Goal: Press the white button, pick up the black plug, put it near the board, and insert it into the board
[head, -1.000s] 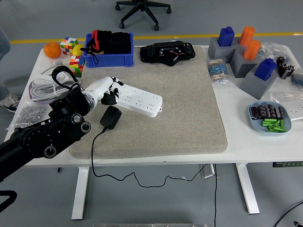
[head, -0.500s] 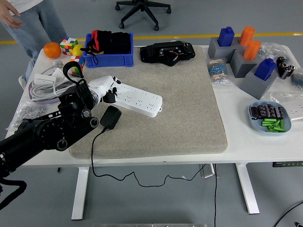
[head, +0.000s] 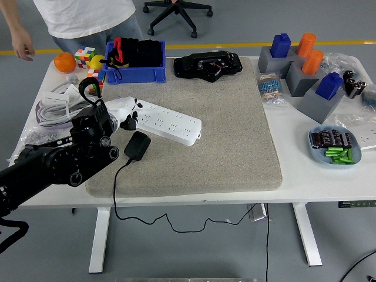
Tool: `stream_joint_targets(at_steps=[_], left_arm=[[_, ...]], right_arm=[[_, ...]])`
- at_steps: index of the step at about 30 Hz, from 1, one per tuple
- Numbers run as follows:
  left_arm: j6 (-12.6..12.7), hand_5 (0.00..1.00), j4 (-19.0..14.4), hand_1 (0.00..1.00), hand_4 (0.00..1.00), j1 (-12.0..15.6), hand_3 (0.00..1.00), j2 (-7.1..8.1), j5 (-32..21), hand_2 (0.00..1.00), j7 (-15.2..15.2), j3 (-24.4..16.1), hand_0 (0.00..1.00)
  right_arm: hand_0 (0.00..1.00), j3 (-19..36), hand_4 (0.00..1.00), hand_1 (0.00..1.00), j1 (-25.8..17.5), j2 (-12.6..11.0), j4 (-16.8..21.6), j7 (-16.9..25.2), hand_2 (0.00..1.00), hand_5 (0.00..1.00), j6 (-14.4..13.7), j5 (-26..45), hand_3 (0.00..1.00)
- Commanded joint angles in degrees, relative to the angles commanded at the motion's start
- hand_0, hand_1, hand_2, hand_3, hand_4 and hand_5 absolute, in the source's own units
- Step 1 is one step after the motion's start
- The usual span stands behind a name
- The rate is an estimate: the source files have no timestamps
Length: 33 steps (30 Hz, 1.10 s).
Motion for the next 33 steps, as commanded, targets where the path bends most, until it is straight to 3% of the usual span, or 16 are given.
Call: stream_joint_targets(at_steps=[33], left_arm=[[-0.22,0.002,4.66,0.123,0.002,-0.99,0.809,-1.92,-1.66,0.148,-0.26,3.12,0.152]], right_arm=[[0.822,-0.61,0.757,0.656,-0.03,-0.12,-0.01,0.05,0.652,0.493,-0.03,0.07,0.627]])
